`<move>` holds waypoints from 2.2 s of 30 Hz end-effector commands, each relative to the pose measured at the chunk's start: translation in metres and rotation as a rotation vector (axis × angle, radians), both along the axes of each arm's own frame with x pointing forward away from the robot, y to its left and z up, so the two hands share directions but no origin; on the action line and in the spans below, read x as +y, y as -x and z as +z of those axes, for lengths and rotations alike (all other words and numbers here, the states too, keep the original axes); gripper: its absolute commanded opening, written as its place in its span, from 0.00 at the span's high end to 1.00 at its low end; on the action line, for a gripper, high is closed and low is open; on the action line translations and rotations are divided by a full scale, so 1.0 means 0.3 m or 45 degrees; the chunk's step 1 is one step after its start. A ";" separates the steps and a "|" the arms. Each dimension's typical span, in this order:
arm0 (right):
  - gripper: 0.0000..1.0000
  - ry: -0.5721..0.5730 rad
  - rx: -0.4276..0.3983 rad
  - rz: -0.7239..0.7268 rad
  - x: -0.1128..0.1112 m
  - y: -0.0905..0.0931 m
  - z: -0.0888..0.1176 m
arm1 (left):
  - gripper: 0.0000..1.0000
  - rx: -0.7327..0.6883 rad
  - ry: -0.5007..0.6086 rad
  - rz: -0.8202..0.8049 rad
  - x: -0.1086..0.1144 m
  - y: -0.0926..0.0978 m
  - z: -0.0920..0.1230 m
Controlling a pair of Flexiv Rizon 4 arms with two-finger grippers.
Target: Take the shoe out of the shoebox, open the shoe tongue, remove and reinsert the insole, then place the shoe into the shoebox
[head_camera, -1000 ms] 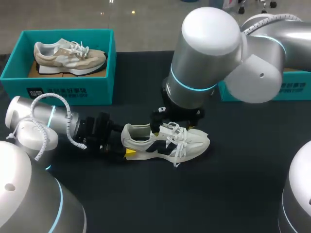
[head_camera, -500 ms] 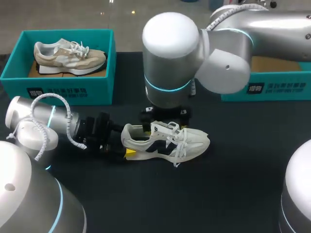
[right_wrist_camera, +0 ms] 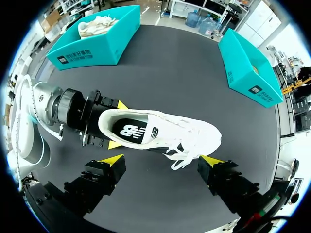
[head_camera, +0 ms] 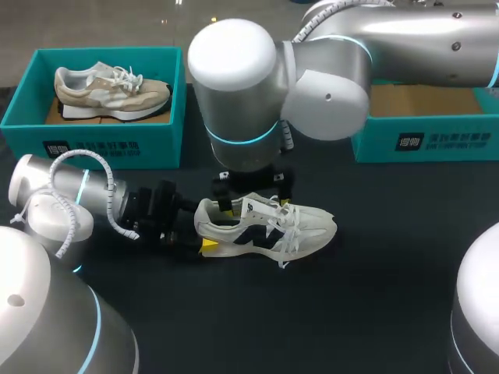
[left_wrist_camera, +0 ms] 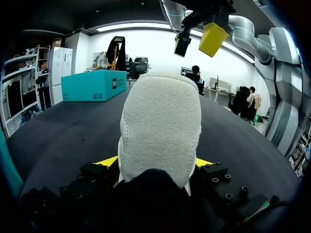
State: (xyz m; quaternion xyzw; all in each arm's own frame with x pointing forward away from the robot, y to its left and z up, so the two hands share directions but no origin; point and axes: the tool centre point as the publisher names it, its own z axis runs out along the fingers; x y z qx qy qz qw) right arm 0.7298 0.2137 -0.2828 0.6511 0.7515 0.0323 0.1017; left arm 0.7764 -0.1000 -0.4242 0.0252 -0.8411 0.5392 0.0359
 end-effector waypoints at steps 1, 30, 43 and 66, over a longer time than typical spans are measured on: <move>0.00 0.079 -0.062 -0.044 0.015 -0.027 -0.036 | 1.00 0.001 -0.007 0.000 0.000 -0.002 -0.017; 0.59 0.254 -0.027 -0.259 -0.023 -0.156 -0.203 | 1.00 0.001 -0.007 0.000 0.000 -0.002 -0.017; 0.95 0.129 0.135 -0.319 -0.171 -0.151 -0.142 | 1.00 0.001 -0.007 0.000 0.000 -0.002 -0.017; 1.00 0.092 0.195 -0.424 -0.485 -0.165 -0.231 | 1.00 0.001 -0.007 0.000 0.000 -0.002 -0.017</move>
